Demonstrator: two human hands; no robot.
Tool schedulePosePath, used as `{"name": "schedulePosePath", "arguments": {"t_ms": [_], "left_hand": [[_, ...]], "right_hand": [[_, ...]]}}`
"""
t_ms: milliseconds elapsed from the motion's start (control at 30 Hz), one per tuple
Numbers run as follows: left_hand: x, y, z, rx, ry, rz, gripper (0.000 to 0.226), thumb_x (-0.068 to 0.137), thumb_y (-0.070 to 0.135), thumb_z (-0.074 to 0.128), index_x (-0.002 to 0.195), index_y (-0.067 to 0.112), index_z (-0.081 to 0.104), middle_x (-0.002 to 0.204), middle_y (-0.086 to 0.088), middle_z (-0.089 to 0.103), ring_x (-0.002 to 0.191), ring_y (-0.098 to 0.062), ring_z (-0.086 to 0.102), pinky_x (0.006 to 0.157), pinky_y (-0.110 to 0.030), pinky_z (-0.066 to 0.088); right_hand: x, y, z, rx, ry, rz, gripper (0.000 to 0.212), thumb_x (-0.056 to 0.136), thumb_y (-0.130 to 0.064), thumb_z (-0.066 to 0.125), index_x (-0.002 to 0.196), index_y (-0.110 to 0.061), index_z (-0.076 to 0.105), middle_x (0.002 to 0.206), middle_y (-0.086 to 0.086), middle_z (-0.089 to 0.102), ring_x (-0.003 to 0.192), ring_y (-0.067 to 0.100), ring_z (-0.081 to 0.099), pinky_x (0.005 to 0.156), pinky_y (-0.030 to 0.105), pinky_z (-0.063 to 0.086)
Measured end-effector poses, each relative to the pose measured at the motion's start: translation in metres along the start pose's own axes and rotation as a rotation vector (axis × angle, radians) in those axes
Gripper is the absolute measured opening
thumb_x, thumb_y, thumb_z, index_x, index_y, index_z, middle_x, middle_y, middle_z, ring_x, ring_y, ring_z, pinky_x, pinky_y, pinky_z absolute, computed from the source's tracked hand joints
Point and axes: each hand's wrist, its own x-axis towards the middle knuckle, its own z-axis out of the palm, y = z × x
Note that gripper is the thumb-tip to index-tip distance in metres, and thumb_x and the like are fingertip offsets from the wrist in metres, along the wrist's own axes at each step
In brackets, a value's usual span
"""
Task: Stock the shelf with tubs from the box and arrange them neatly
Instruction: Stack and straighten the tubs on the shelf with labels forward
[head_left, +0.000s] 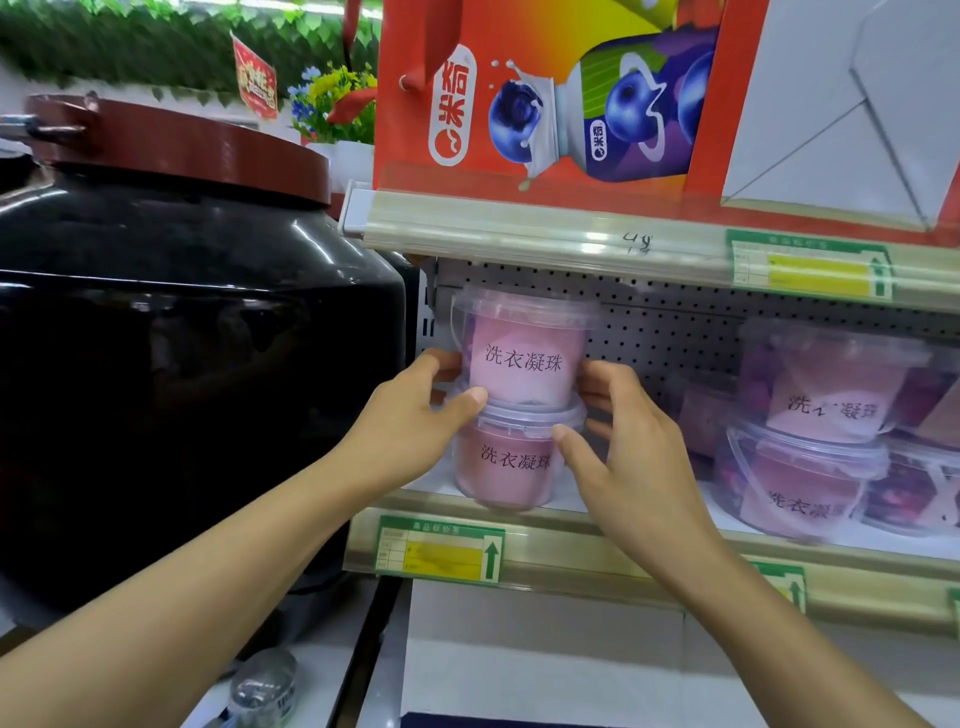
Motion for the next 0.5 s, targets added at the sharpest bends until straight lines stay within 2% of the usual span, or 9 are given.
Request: {"name": "schedulePosePath", "arguments": {"t_ms": [233, 500], "left_hand": [[-0.0013, -0.0012, -0.0012, 0.005, -0.025, 0.000, 0.040, 0.091, 0.037, 0.054, 0.129, 0.024, 0.047, 0.128, 0.011, 0.056, 0.113, -0.010, 0.056, 0.103, -0.038, 0.043], [-0.0015, -0.0005, -0.0020, 0.005, -0.034, -0.012, 0.042, 0.091, 0.038, 0.053, 0.130, 0.025, 0.045, 0.129, 0.011, 0.056, 0.114, -0.011, 0.056, 0.103, -0.037, 0.043]], "right_hand": [[-0.0012, 0.0015, -0.0003, -0.025, -0.016, 0.012, 0.039, 0.086, -0.020, 0.062, 0.121, -0.019, 0.045, 0.121, 0.000, 0.057, 0.109, 0.017, 0.055, 0.090, 0.040, 0.049], [0.0002, -0.0007, 0.0014, -0.019, -0.030, 0.034, 0.038, 0.087, -0.018, 0.061, 0.122, -0.018, 0.045, 0.122, 0.002, 0.056, 0.110, 0.017, 0.055, 0.091, 0.040, 0.048]]}}
